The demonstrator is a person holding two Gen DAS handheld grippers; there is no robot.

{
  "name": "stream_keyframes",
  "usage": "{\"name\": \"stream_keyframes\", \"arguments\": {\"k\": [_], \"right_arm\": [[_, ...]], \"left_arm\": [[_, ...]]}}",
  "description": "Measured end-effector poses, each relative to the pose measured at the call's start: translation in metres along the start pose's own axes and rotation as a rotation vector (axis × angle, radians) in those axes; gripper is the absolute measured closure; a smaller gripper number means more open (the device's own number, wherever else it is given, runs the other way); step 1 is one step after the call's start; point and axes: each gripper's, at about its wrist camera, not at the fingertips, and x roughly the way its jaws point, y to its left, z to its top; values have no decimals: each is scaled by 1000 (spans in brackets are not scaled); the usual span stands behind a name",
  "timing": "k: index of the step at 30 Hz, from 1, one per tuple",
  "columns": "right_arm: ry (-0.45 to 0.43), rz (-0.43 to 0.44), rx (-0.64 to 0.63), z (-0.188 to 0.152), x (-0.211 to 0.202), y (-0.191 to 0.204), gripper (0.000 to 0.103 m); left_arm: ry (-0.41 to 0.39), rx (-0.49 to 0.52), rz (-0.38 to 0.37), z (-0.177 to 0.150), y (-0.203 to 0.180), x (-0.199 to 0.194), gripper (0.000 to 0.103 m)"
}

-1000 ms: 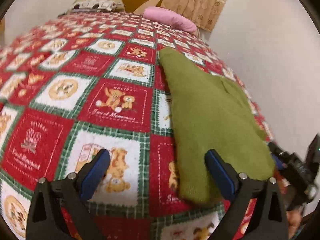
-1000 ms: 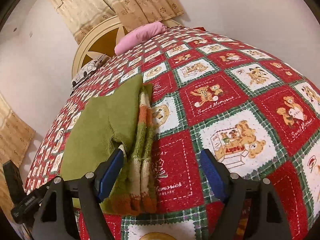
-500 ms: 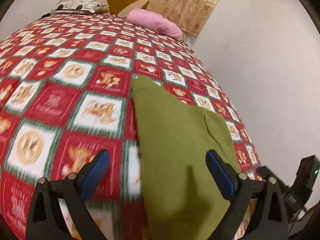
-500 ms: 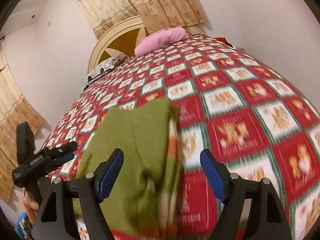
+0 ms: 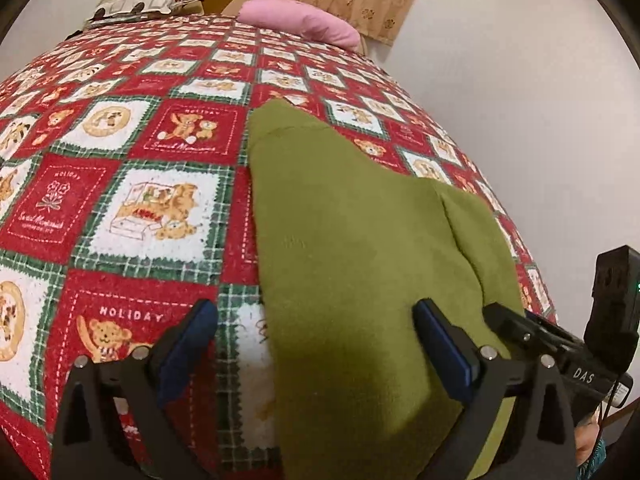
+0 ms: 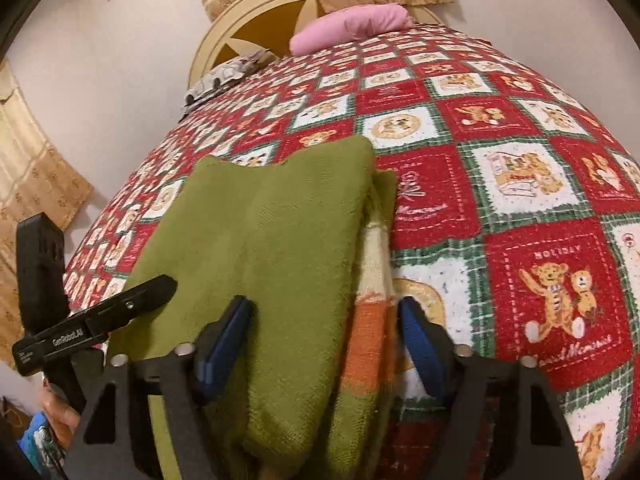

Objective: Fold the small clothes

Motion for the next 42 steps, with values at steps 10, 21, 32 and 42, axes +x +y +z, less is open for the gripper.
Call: {"name": "stream_keyframes", "arguments": {"k": [10, 21, 32, 42], "right_arm": [[2, 27, -12, -1, 4, 6, 41], [-12, -3, -53, -1, 3, 18, 50], [-14, 15, -28, 0, 6, 14, 53], [-42, -208, -172, -2, 3, 57, 65]], "left_arm": [[-18, 12, -33, 2, -1, 0, 14], [-19, 19, -79, 3, -3, 1, 34], [-17, 2, -89, 3, -2, 3, 33], [-32, 39, -61, 2, -11, 1, 44]]}}
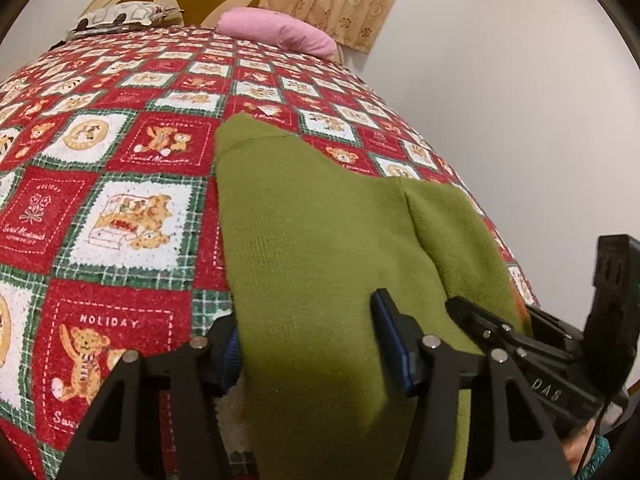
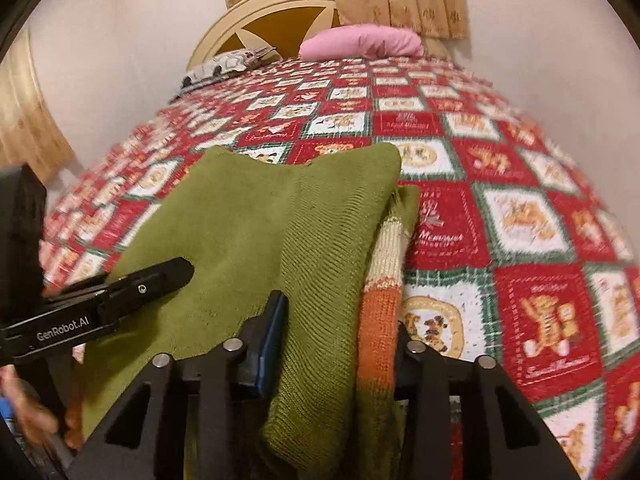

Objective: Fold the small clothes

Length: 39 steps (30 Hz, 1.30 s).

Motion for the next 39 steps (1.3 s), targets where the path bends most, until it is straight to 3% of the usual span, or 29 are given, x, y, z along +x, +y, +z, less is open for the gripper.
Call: {"name": "stream_keyframes", "arguments": {"k": [4, 8, 12, 23, 28, 31, 33, 34, 36, 39], "right_arm": [[-21, -75, -42, 1, -11, 15, 71], [-62, -45, 2, -2, -34, 18, 76], [-105, -23, 5, -6, -62, 34, 77], [-231, -35, 24, -46, -137, 80, 81], [-220, -47, 43, -59, -142, 75, 81], [-199, -20, 126, -55, -128, 47, 73], [-148, -45, 114, -45, -109, 30, 60], [-105, -53, 110, -40, -95, 16, 48], [-44, -63, 143, -37, -81, -7, 45], [-25, 117, 337, -45, -83, -51, 43]], "left_arm": [[17, 6, 27, 2, -6, -4, 54], [24, -45, 27, 3, -6, -21, 64], [23, -80, 12, -1, -4, -40, 65], [-43, 5, 60, -32, -27, -97, 68], [-56, 24, 79, -36, -31, -98, 68], [-52, 26, 112, -38, -28, -89, 68], [-45, 34, 146, -39, -26, -81, 67], [-38, 36, 163, -40, -23, -77, 67], [-26, 31, 171, -42, -18, -72, 60], [-28, 29, 190, -45, -13, -70, 42]]}}
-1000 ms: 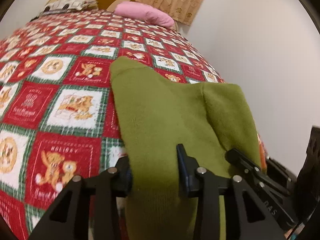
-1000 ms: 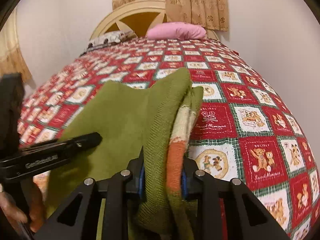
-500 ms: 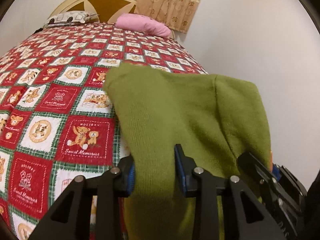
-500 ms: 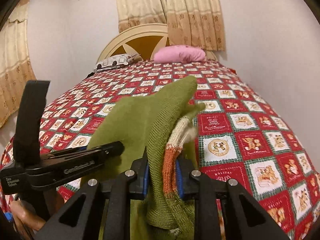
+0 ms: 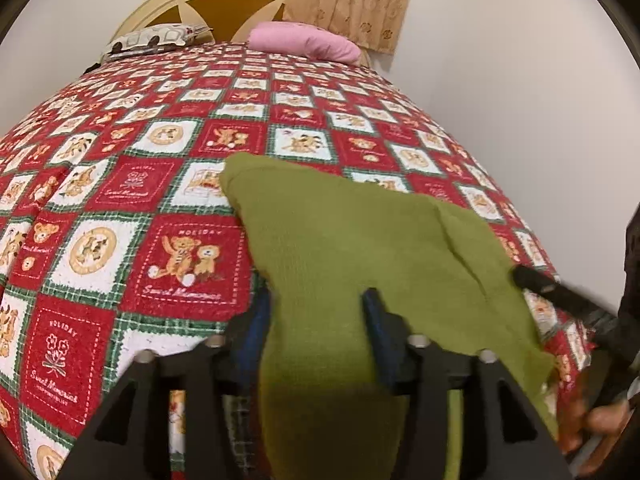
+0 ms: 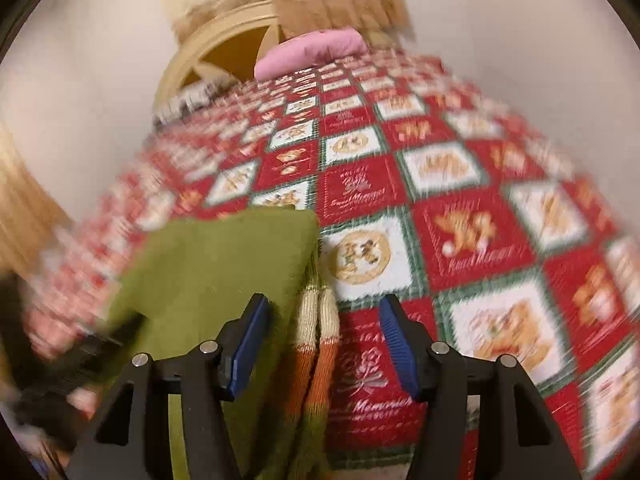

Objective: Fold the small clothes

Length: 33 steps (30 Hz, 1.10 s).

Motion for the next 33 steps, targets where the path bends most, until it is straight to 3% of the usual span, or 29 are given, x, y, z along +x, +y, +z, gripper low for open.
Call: {"name": "stream_keyframes", "arguments": {"k": [3, 7, 10, 12, 13, 15, 16, 17, 21, 23, 25, 28, 33], "right_arm": [[31, 134, 64, -4, -1, -11, 30], [153, 130, -34, -16, 31, 4, 27], [142, 168, -72, -19, 44, 11, 27], [153, 200, -58, -18, 49, 13, 46], [184, 263, -23, -19, 55, 14, 64], [157, 221, -23, -20, 51, 19, 68], [122, 164, -73, -22, 42, 30, 75], [89, 112, -126, -24, 35, 43, 80], [-107, -147, -453, -52, -8, 127, 81], [-202, -231, -585, -74, -24, 169, 82], [-275, -301, -635, -84, -35, 190, 86], [-255, -245, -595, -83, -42, 196, 85], [-225, -207, -593, -77, -30, 185, 85]], "left_arm": [[35, -72, -53, 1, 11, 8, 33], [92, -161, -154, -2, 26, 19, 27], [98, -169, -186, -5, 28, 22, 26], [93, -152, -191, -5, 25, 22, 27], [93, -146, -192, -5, 23, 22, 28], [91, -138, -216, -5, 20, 21, 42], [85, -140, -233, -5, 18, 17, 47], [73, -132, -220, -5, 16, 13, 50], [11, -34, -175, -5, -1, -8, 55], [-17, -15, -187, -5, -5, -19, 58], [-33, -29, -219, -3, -1, -30, 61], [-41, -83, -266, -1, 15, -40, 68], [-62, -75, -220, 1, 22, -39, 69]]}}
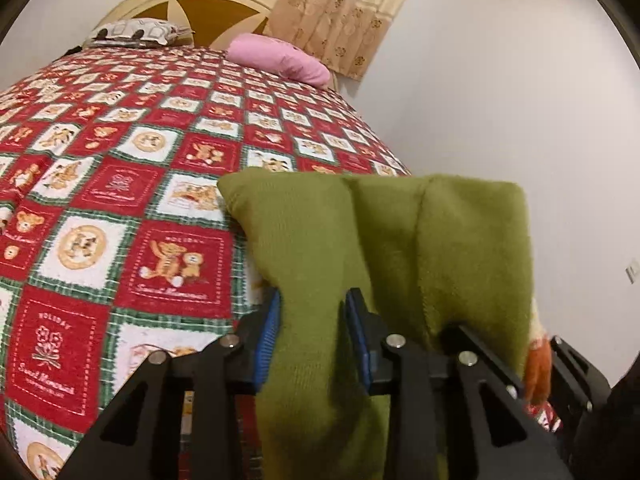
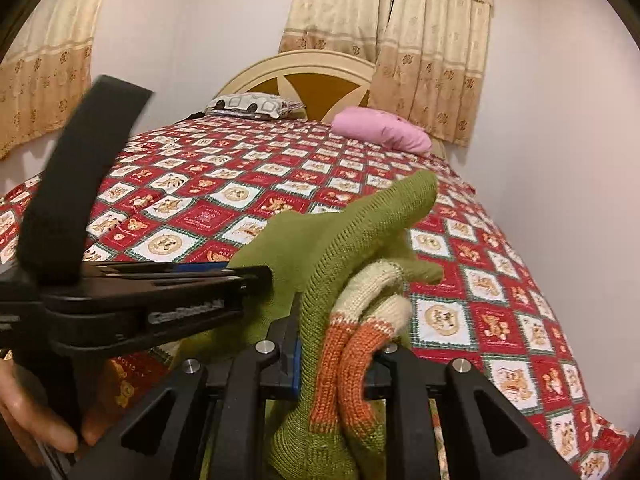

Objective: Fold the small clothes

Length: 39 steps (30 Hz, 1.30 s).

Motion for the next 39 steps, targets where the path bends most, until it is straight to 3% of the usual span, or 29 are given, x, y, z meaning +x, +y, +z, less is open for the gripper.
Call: {"name": "stream_keyframes", "arguments": {"k": [6, 9, 12, 13, 15, 18, 21, 22, 23, 24, 26, 28, 31, 33, 35, 37, 39], "right_arm": [[-27, 91, 31, 3, 15, -24, 84], [76, 194, 157, -9, 46, -62, 78], [233, 288, 324, -36, 87, -108, 55], [267, 367, 426, -45, 95, -126, 50], [275, 478, 571, -52, 99, -149, 50], [258, 518, 623, -45, 104, -162, 36], [272, 486, 547, -29, 119, -153, 36], [284, 458, 489, -22, 127, -145, 42], [298, 436, 436, -16, 133, -137, 63], [311, 445, 401, -10, 139, -130, 70], [290, 439, 352, 3, 137, -126, 76], [212, 506, 328, 18, 129, -121, 76], [115, 619, 408, 25, 129, -131, 76], [212, 612, 467, 12, 165, -137, 76], [334, 626, 512, -11, 201, -141, 69], [347, 701, 638, -19, 205, -161, 65], [354, 666, 629, -13, 192, -173, 46]], "left_arm": [[20, -21, 56, -2, 7, 18, 69], [36, -15, 60, -4, 8, 22, 65], [54, -18, 85, -9, 10, 30, 52], [58, -25, 83, -10, 11, 32, 51], [60, -32, 77, -12, 12, 33, 49], [65, -54, 59, -8, 14, 31, 49], [70, -32, 77, -4, 11, 32, 49], [68, -21, 84, -2, 9, 32, 49], [66, -14, 89, -1, 8, 31, 50], [62, -10, 94, 1, 8, 31, 51], [58, -21, 110, 3, 9, 31, 51], [43, -43, 128, 4, 12, 29, 51], [-11, -47, 170, 8, 12, 24, 51], [4, -20, 210, 10, 12, 34, 49], [24, -8, 221, 11, 15, 45, 44], [53, 6, 224, 9, 18, 54, 38], [53, -5, 190, 9, 22, 52, 37]]}}
